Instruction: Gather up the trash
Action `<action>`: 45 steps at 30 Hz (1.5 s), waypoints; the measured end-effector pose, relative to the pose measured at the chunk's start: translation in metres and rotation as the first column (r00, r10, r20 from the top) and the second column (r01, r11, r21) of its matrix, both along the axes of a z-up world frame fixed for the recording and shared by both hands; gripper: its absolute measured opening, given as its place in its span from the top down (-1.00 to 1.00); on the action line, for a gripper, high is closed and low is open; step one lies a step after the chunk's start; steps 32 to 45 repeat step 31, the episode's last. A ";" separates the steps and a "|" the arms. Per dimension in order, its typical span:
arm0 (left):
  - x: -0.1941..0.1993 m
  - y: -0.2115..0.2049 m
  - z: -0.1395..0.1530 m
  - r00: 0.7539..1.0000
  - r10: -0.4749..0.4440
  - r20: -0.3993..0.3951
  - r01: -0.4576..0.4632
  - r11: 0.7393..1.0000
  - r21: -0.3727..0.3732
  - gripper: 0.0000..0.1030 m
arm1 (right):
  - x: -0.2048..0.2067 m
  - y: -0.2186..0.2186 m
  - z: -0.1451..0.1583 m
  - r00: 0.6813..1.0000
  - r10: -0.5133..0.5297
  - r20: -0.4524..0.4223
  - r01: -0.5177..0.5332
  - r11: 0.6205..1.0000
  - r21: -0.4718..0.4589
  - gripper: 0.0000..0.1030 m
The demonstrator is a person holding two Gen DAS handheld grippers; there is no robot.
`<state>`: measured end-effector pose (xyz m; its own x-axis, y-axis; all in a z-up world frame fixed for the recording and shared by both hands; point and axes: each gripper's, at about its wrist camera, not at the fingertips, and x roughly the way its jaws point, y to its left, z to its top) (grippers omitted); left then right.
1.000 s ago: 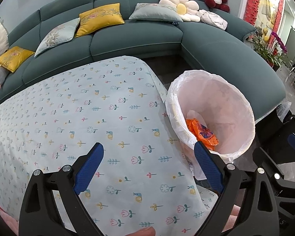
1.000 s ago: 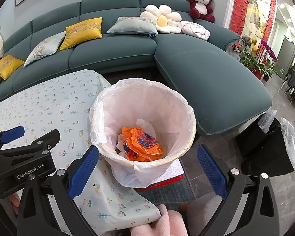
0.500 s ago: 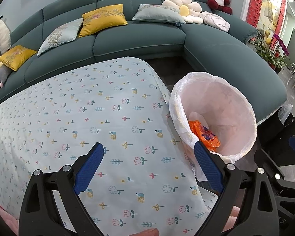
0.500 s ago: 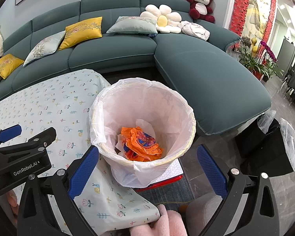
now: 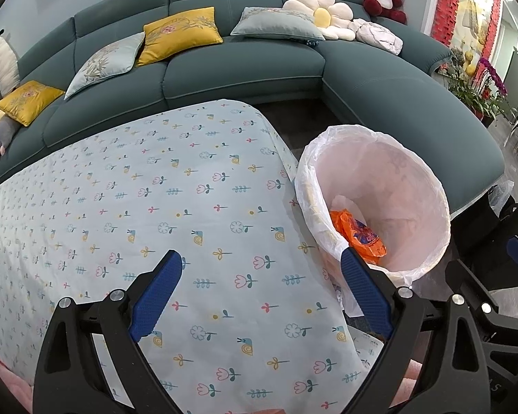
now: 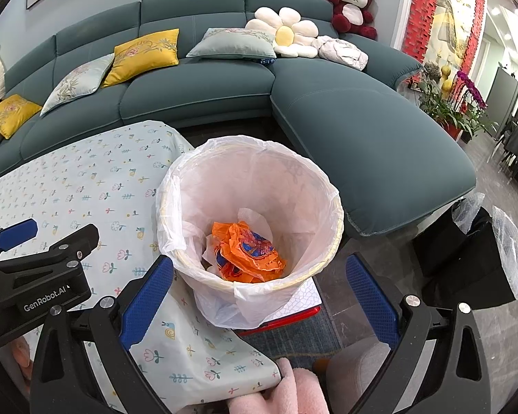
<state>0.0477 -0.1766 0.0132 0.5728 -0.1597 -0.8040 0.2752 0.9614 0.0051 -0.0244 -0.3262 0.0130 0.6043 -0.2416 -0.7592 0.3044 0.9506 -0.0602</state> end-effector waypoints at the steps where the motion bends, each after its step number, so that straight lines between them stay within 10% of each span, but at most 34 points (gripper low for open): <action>1: 0.000 0.000 0.000 1.000 0.001 0.000 -0.001 1.000 0.000 -0.72 | 0.000 0.000 0.000 1.000 0.001 -0.001 -0.001 1.000 -0.001 -0.87; 45: -0.001 -0.004 0.001 1.000 -0.023 0.004 0.023 1.000 0.008 -0.72 | -0.001 -0.002 0.000 1.000 -0.002 -0.001 0.002 1.000 0.000 -0.87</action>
